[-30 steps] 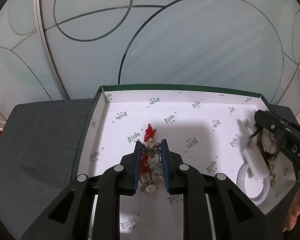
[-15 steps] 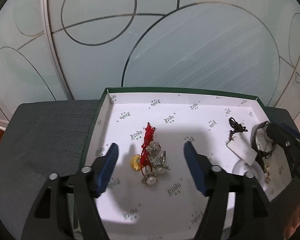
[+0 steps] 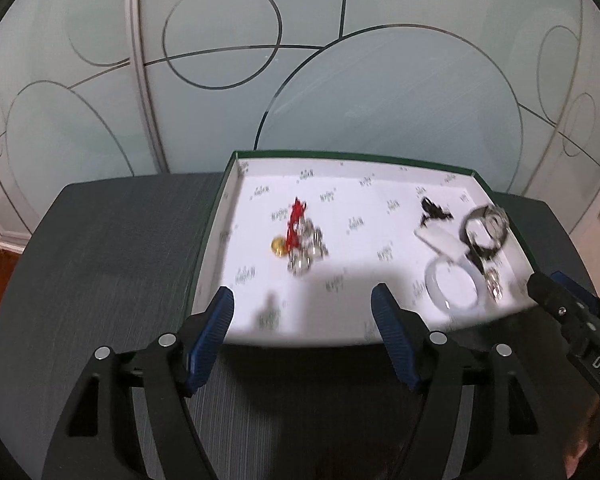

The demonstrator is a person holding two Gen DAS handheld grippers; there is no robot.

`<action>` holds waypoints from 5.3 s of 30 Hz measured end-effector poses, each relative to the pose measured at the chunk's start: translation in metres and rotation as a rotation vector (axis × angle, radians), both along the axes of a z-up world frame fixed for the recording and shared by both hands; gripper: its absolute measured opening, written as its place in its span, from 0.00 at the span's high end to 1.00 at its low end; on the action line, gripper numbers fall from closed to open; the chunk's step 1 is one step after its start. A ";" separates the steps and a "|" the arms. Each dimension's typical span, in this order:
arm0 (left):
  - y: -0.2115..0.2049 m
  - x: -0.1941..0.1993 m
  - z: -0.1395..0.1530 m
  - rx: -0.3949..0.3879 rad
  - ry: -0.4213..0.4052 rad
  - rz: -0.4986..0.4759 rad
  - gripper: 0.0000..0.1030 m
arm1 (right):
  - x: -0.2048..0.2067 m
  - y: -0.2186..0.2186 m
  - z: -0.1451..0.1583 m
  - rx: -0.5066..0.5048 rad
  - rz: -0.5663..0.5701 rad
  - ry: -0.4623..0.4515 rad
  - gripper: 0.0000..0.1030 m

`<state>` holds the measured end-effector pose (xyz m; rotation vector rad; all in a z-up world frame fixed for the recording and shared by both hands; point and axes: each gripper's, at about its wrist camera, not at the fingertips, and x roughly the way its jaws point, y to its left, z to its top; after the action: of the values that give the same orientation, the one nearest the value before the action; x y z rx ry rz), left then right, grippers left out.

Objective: Organize jewelry
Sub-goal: 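Withdraw both tools from the box back over the table, then lower the left tool onto the red bead bracelet and close on it, then close the right tool on the gold turtle charm, then carry the bracelet and turtle charm into the box and open both tools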

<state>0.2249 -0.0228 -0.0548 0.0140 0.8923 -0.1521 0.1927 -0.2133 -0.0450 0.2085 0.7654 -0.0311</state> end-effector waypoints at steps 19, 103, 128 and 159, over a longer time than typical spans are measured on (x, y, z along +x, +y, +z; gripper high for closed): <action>0.005 -0.110 -0.001 -0.044 0.050 0.013 0.32 | -0.112 -0.003 -0.022 -0.003 -0.011 0.077 0.54; 0.061 -0.097 -0.041 0.008 0.039 0.147 0.95 | -0.055 0.035 -0.055 -0.092 0.061 0.177 0.86; 0.058 -0.107 -0.008 0.003 -0.022 0.135 0.95 | -0.102 0.008 -0.029 -0.060 0.019 0.120 0.86; 0.020 -0.090 0.067 0.004 -0.161 0.037 0.95 | -0.095 0.008 0.046 -0.041 0.036 -0.028 0.86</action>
<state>0.1347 -0.0031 0.0124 0.0133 0.7321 -0.1135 0.0973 -0.2054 0.0014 0.1557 0.7401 -0.0103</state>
